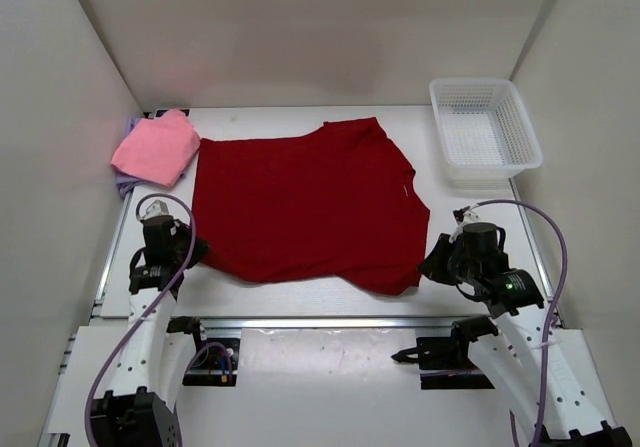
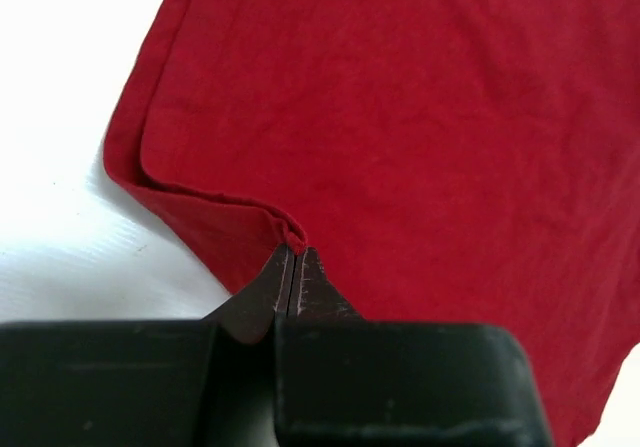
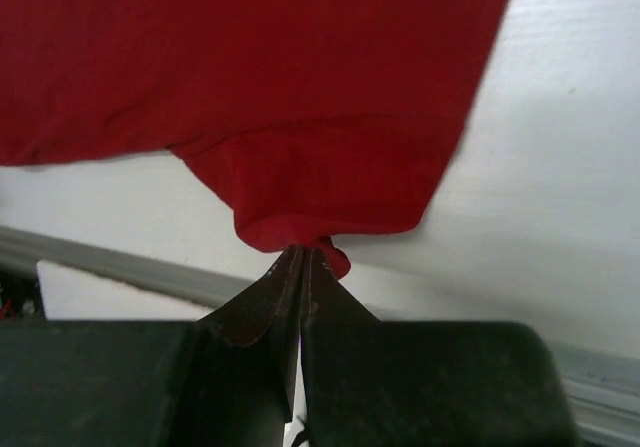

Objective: Fold and stack the t-shirts
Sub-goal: Flatten out the tshirt, then fold the flattened tshirt in 1/3 of the way

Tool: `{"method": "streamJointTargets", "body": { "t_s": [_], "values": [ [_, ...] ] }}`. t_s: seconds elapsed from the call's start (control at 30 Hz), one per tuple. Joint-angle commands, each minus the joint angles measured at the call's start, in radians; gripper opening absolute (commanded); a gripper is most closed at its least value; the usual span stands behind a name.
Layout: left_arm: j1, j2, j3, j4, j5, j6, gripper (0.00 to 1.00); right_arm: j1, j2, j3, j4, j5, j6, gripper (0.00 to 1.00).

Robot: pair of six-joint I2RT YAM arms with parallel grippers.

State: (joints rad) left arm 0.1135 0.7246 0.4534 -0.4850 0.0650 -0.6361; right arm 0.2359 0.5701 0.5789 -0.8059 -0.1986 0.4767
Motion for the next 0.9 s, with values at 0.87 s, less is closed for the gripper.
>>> {"method": "streamJointTargets", "body": {
  "t_s": [0.87],
  "values": [
    [0.098,0.323,0.08,0.246,-0.054,-0.154,0.0,-0.159,0.853,0.44,0.431,-0.029,-0.148,0.0]
  ]
}}
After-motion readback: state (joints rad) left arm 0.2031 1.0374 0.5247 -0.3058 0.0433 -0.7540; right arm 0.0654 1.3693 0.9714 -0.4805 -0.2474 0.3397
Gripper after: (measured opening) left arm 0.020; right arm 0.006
